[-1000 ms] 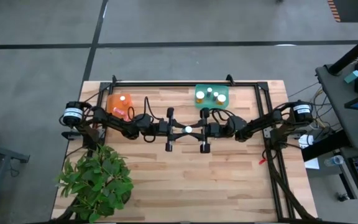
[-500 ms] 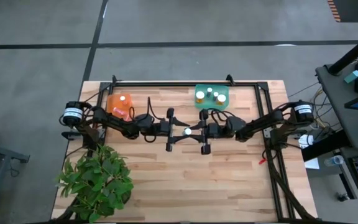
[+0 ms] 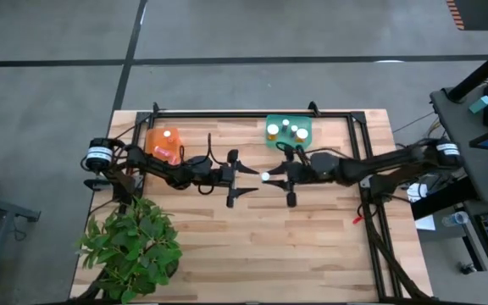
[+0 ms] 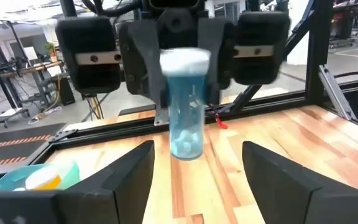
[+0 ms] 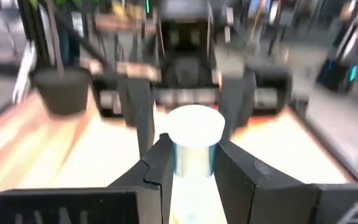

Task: Pick and place medicine bottles into bin by pill shape (circle, oval)
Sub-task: Put the blue tablet bottle into the orange bin

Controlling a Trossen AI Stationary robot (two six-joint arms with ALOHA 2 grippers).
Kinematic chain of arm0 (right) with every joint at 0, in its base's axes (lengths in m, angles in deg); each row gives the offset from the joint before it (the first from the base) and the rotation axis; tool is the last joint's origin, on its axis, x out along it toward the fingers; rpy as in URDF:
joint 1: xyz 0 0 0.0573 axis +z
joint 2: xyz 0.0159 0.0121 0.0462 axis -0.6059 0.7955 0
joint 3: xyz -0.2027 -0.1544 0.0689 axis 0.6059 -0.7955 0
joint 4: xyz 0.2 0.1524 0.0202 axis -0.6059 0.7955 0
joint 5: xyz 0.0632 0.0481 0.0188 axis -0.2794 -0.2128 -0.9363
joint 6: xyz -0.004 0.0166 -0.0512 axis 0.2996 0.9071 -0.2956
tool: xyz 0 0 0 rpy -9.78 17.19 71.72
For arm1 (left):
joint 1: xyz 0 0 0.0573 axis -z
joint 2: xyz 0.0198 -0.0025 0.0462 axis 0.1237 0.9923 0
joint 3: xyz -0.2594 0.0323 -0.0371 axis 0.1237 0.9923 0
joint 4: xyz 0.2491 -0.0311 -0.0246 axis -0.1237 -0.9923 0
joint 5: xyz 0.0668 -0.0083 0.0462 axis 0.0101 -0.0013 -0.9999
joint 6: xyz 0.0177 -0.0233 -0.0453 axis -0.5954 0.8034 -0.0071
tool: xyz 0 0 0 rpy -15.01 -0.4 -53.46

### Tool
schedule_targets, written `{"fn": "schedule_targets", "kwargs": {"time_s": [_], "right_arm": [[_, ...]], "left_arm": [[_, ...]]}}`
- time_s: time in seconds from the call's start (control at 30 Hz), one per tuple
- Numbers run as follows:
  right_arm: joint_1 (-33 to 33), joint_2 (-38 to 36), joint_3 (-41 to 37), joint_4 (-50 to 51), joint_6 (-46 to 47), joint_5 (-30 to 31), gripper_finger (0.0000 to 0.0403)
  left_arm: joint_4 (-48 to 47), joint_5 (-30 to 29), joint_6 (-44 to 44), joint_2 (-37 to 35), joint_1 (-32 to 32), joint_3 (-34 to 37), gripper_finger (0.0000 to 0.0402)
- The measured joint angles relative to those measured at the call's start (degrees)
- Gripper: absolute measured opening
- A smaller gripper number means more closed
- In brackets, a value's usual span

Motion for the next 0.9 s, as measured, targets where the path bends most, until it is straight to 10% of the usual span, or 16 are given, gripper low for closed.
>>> {"fn": "schedule_targets", "kwargs": {"time_s": [0.27, 0.53, 0.9], "right_arm": [[0.21, -6.42, 3.73, 39.51, 6.01, 0.21, 0.0081], [0.66, -5.30, 3.22, 39.39, 5.33, -4.97, 0.0083], [-0.22, -0.75, 2.66, 26.38, 13.82, -29.42, 0.0082]], "left_arm": [[0.02, 0.09, 0.09, -0.02, 0.15, -2.01, 0.0226], [-3.41, 4.06, -1.82, 0.02, 0.21, -5.36, 0.0226], [-6.03, 11.10, -5.00, 6.95, 4.22, -12.41, 0.0226]]}}
